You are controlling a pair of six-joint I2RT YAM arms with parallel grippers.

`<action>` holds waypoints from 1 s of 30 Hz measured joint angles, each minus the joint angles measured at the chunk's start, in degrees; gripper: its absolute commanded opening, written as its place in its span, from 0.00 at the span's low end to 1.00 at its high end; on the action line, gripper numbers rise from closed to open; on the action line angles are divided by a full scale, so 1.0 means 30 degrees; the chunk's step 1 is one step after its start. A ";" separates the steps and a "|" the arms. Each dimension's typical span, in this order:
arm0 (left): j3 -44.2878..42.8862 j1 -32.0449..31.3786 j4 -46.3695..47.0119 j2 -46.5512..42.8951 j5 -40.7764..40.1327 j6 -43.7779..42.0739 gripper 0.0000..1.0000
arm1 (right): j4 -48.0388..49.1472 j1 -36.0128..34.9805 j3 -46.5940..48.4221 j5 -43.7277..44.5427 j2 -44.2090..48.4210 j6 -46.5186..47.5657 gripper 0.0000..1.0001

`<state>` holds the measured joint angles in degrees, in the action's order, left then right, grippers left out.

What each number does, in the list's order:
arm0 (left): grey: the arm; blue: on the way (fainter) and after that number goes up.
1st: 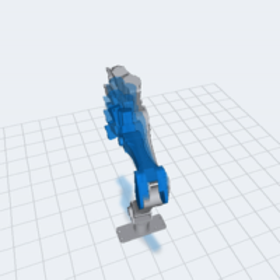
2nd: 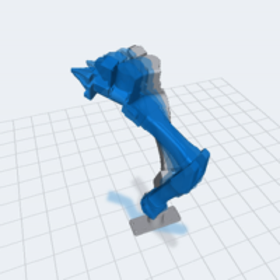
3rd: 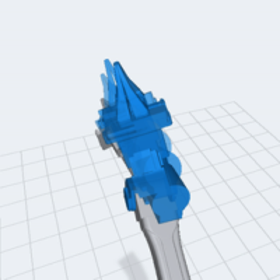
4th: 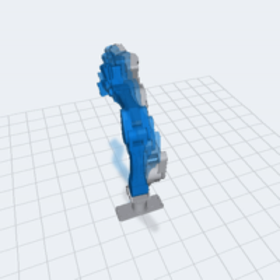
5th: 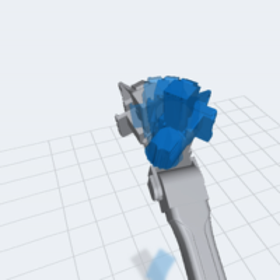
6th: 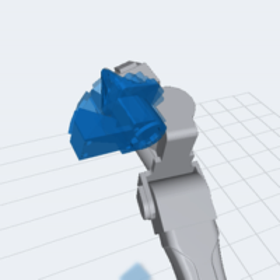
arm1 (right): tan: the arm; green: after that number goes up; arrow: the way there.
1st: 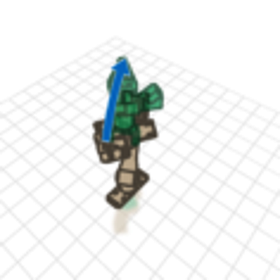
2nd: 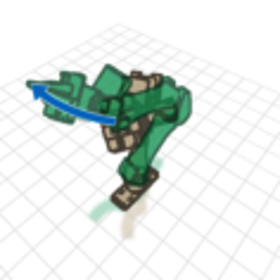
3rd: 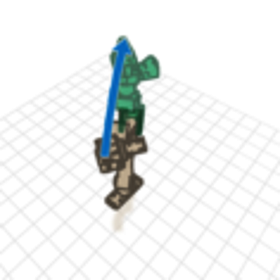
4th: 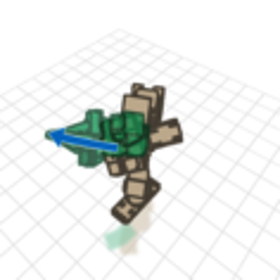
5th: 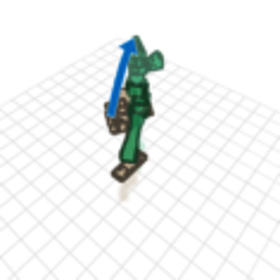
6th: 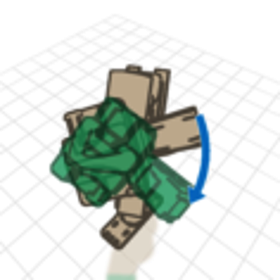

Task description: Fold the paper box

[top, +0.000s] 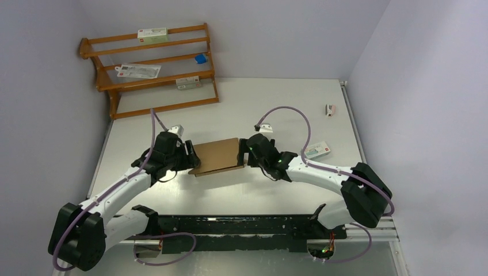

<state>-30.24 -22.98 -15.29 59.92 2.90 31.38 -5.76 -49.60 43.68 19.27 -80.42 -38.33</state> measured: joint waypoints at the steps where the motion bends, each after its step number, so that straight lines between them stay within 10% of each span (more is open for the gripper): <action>1: 0.0211 0.0000 0.0175 0.0000 0.0080 0.0080 0.61 | 0.0204 0.0000 -0.0233 -0.0109 -0.0036 0.0000 0.92; 30: 0.1909 -0.2091 0.4816 0.2652 -0.0627 0.0969 0.55 | 0.4087 0.0036 -0.3213 -0.0102 -0.0510 0.0852 0.84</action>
<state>-24.51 -29.26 -0.84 67.88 1.02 34.28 6.50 -49.50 34.04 18.96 -81.95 -35.77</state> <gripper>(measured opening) 0.509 0.794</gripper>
